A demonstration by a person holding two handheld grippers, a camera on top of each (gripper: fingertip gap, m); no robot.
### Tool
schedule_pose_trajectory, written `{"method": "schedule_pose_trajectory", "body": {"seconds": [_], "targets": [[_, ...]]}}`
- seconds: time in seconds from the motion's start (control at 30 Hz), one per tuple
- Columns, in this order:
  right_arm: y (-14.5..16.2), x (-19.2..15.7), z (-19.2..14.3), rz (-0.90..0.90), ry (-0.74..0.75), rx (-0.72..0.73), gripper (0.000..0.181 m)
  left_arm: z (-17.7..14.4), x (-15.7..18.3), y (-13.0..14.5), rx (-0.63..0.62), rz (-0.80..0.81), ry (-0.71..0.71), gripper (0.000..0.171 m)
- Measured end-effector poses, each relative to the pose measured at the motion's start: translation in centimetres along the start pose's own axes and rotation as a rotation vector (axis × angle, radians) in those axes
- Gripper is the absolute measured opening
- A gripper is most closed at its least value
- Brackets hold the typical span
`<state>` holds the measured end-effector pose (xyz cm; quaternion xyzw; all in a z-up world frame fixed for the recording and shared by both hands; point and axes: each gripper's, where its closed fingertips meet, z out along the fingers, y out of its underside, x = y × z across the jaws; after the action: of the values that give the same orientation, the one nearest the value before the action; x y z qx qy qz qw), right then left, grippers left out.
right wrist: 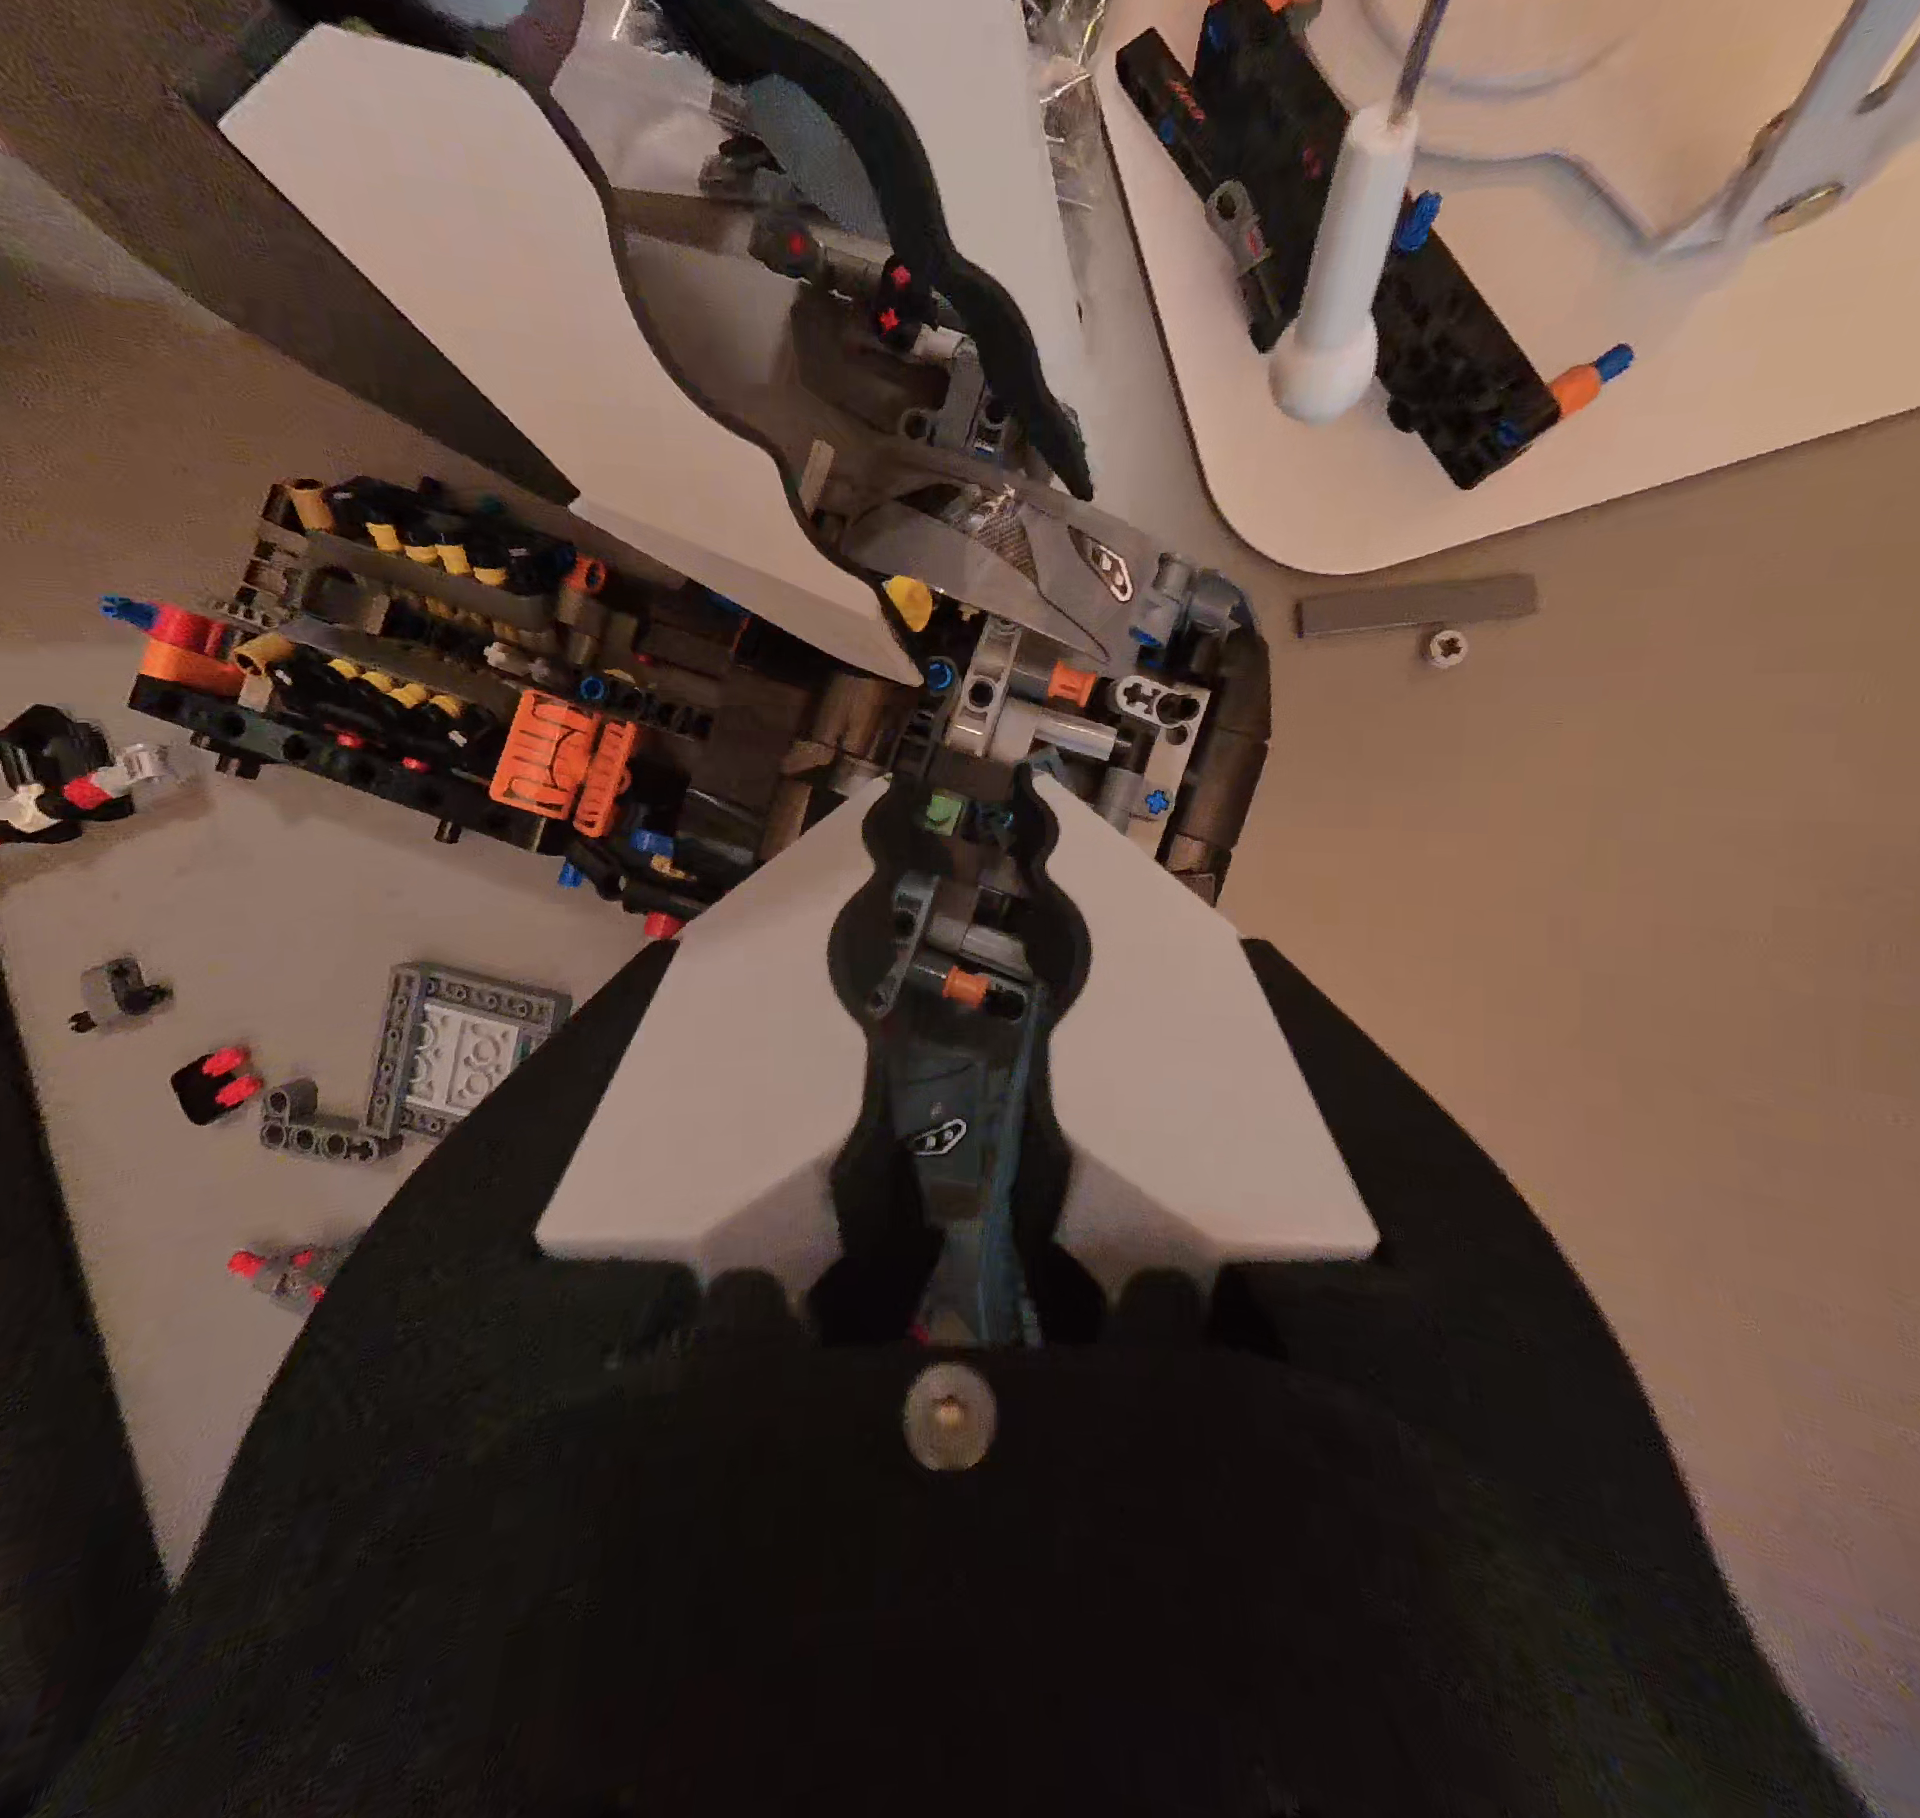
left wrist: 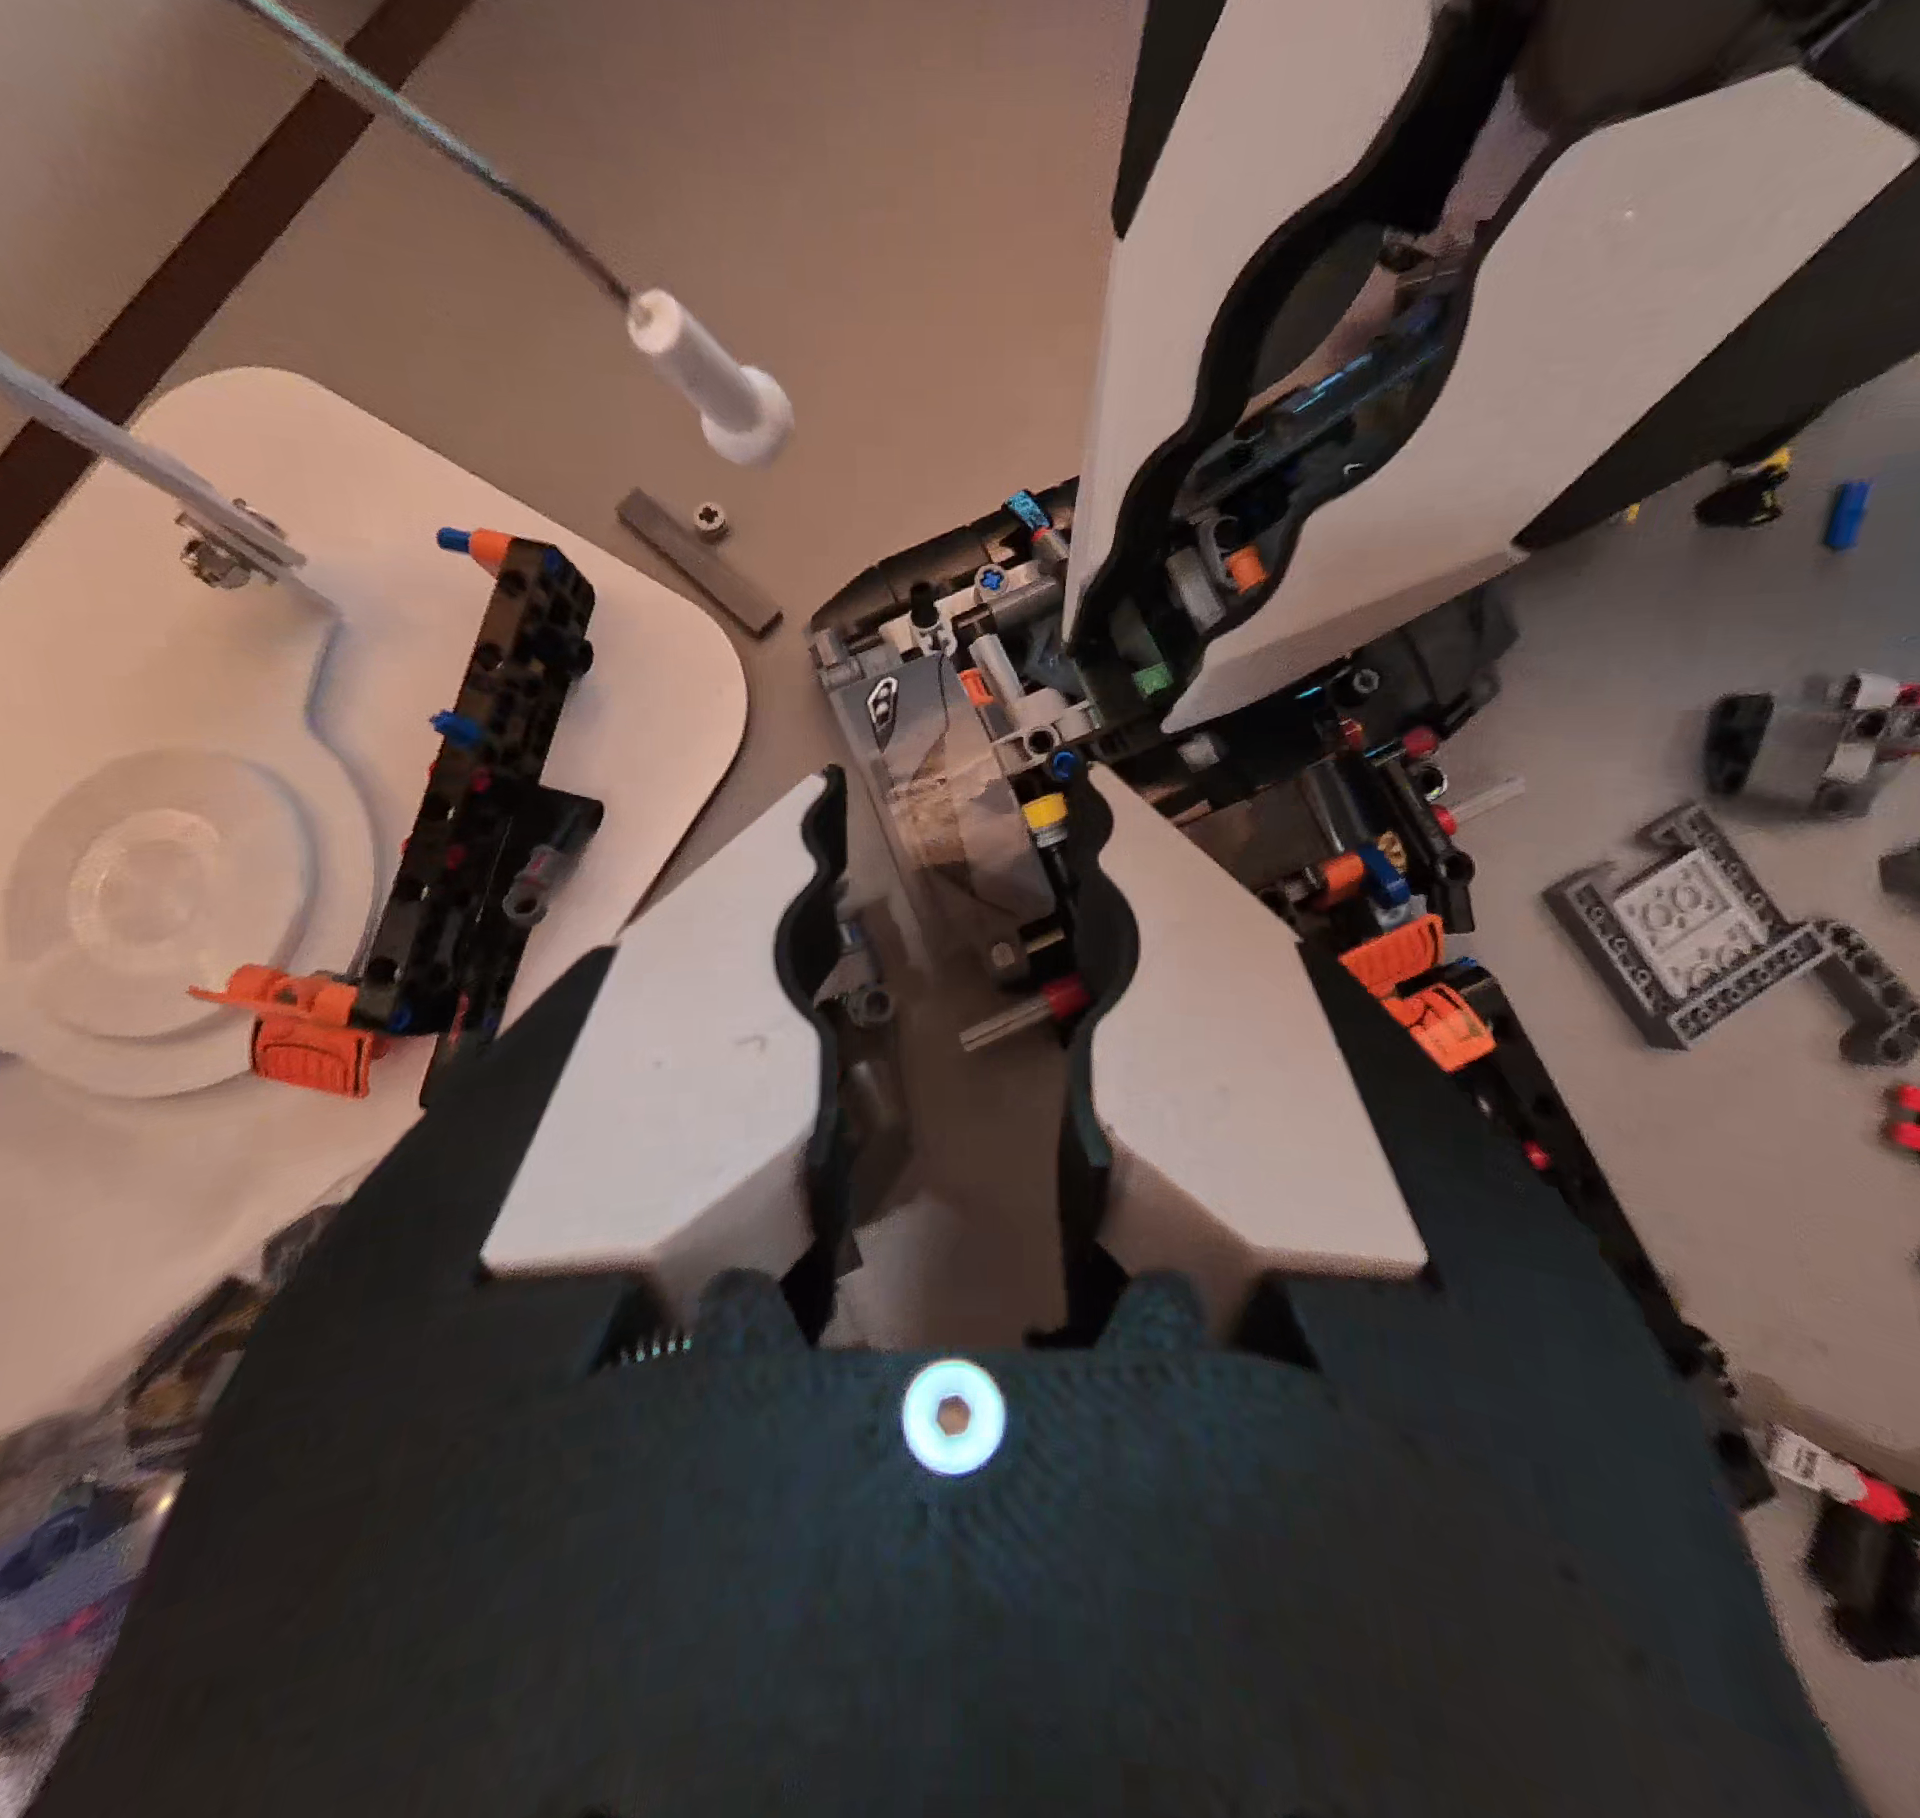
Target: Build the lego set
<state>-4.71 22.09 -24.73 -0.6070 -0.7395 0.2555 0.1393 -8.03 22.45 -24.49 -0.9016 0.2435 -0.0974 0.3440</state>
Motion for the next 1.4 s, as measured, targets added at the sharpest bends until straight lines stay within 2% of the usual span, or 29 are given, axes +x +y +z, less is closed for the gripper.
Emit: {"method": "schedule_pose_trajectory", "body": {"seconds": [0.23, 0.3, 0.37, 0.47, 0.67, 0.83, 0.9, 1.0, 1.27, 1.4], "targets": [[0.2, -0.3, -0.1, -0.02, -0.027, 0.008, 0.018, 0.4, 0.6, 0.1, 0.044, -0.198, 0.163, 0.034], [0.2, -0.7, 0.0, -0.028, -0.049, 0.008, 0.018, 0.3, 0.8, -0.9, 0.106, -0.274, 0.222, 0.04], [0.2, -0.9, 0.0, -0.027, -0.06, 0.007, 0.018, 0.1, 0.5, -1.0, 0.12, -0.322, 0.249, 0.036], [0.2, -1.0, 0.1, -0.034, -0.049, -0.009, 0.018, 1.1, 0.5, -0.3, 0.064, -0.298, 0.203, 0.026], [0.2, -1.0, 0.1, -0.019, -0.038, -0.021, 0.018, 1.3, 0.4, 0.1, -0.005, -0.199, 0.11, 0.026], [0.1, -1.1, 0.3, -0.014, -0.022, -0.028, 0.019, 1.0, 0.3, 0.1, 0.014, -0.217, 0.144, 0.025], [0.1, -1.2, 0.3, 0.004, -0.031, -0.033, 0.018, 0.8, 0.5, 0.1, 0.008, -0.101, 0.099, 0.026], [0.2, -1.4, 0.2, 0.011, -0.053, -0.031, 0.017, 0.6, 0.7, -0.4, -0.019, -0.01, 0.01, 0.025], [-0.2, -1.1, 0.7, 0.044, -0.033, 0.001, 0.018, 0.6, -0.4, -0.1, 0.099, -0.309, 0.188, 0.023], [-0.2, -1.3, 0.7, 0.018, -0.042, -0.001, 0.018, 0.6, -0.4, 0.0, 0.113, -0.356, 0.241, 0.023]]}}
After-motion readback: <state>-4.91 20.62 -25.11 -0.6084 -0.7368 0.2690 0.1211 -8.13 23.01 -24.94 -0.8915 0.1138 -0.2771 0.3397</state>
